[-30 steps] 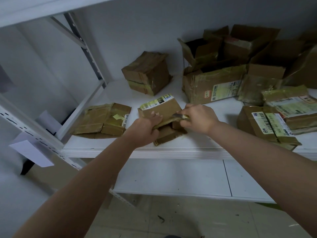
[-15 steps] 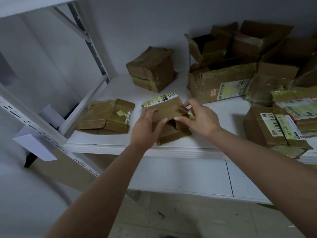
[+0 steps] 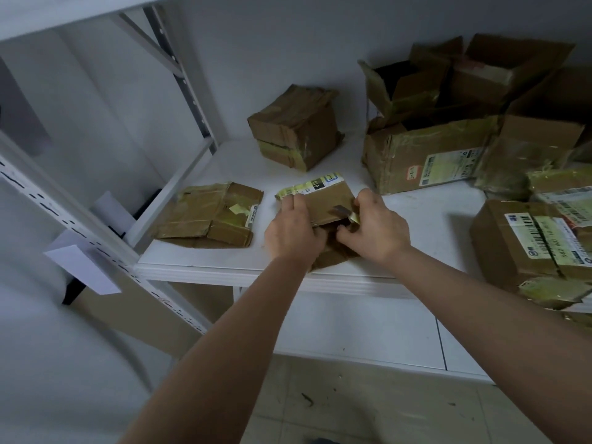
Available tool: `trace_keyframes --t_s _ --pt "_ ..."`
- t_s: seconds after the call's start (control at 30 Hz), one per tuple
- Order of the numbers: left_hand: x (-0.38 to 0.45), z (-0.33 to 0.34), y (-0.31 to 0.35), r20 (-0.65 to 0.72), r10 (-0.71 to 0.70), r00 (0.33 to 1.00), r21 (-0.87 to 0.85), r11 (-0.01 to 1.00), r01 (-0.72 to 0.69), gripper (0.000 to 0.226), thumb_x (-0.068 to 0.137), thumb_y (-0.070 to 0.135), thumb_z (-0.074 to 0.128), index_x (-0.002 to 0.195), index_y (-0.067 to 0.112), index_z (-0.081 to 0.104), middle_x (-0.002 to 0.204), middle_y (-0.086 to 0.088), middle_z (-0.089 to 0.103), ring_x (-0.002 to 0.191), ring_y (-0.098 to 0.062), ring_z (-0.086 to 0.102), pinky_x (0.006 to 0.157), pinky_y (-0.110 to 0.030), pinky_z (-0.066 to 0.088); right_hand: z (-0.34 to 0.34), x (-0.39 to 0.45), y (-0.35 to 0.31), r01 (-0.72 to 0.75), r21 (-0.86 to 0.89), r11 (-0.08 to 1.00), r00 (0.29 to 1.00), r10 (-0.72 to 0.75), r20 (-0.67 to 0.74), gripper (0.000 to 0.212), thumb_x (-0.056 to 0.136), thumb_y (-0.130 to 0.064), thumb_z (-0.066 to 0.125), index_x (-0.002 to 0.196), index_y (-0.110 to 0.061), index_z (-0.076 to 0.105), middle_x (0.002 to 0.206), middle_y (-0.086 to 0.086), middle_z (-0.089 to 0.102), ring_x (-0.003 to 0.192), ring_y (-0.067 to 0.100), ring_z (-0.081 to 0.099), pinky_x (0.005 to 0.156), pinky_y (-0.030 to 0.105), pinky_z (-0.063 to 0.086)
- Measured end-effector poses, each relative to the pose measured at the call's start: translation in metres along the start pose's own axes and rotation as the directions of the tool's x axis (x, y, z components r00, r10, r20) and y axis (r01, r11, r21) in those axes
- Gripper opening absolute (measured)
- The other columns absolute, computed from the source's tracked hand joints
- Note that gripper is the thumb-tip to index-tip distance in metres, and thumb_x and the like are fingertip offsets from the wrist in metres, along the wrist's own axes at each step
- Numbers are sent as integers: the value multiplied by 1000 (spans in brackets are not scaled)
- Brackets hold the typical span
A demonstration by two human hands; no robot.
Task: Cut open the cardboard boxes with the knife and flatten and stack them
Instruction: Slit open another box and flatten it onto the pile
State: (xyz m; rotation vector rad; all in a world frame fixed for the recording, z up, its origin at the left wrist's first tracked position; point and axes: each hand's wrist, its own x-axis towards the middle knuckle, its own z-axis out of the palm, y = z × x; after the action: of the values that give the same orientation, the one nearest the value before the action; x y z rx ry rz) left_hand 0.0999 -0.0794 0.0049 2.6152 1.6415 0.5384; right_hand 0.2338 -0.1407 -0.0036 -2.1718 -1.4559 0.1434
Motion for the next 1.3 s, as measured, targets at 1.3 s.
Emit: trace_keyframes --t_s 1.3 --pt "-21 6 -56 75 494 866 -190 860 -474 33 77 15 71 105 18 54 113 -3 61 100 -27 55 79 -40 52 -33 -1 61 -307 431 848 946 221 238 30 98 -23 49 85 -11 74 75 6 62 80 22 56 71 28 39"
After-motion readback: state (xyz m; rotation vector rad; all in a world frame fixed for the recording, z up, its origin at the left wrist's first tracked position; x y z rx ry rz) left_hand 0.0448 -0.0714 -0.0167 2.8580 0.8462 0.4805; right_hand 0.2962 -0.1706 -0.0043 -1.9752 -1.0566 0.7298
